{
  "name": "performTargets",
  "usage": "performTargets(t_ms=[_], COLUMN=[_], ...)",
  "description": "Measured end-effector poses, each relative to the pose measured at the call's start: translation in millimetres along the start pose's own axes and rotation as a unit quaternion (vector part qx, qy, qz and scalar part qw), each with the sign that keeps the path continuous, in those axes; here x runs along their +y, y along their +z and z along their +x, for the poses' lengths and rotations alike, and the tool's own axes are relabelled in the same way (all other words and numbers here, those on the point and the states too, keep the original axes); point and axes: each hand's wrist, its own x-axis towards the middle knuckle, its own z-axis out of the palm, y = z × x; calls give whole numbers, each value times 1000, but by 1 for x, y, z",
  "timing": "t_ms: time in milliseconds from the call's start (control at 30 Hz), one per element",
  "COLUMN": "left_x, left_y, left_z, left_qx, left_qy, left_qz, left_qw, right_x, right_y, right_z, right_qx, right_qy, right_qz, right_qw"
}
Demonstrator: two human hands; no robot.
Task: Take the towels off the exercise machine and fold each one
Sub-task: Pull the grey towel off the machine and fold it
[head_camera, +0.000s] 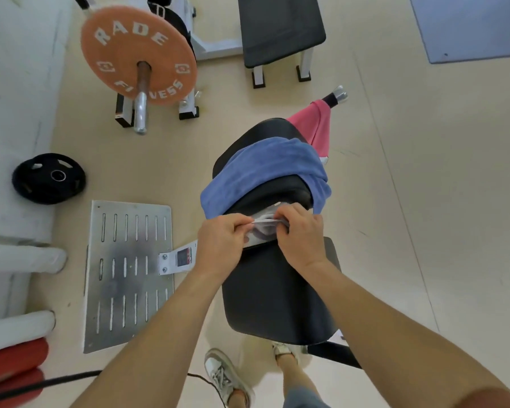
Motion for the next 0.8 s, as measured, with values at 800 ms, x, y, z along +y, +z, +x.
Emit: performTargets(t_ms=[800], left_x=[21], left_y=[-121], left_z=[-201], left_qx=[175], left_qy=[54], left_qz=[-192], left_qw=[964], right_x=[-91], right_y=[-136], right_z=[-104], right_qx=[-4], right_qy=[-140], right_qz=[-215], right_qw=[967])
